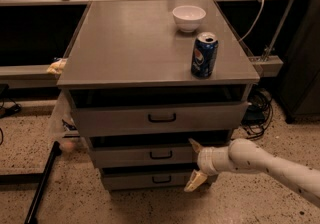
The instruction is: Open middle drawer
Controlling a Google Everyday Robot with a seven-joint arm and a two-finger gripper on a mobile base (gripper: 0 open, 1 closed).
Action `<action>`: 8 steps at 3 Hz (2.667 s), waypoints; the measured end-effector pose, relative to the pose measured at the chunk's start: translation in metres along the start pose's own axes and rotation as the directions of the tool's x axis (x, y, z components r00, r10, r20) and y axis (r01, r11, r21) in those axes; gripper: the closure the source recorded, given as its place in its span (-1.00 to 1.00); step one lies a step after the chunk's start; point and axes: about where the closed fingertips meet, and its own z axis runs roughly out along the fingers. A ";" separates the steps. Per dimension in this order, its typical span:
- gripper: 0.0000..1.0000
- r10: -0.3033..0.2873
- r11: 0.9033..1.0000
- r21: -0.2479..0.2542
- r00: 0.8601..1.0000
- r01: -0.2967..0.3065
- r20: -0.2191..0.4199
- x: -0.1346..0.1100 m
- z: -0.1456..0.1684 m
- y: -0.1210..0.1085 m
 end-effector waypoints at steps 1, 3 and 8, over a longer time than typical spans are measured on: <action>-1.00 -0.029 1.000 -0.011 0.999 0.029 -0.012 -0.001 0.010 -0.011; -1.00 -0.077 0.996 -0.044 0.994 0.074 -0.079 0.006 0.022 -0.026; -1.00 -0.035 0.973 -0.230 0.957 -0.034 -0.288 0.029 0.027 -0.013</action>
Offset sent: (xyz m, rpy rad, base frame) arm 0.0395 0.0034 -0.0093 -0.1148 -0.0167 0.0622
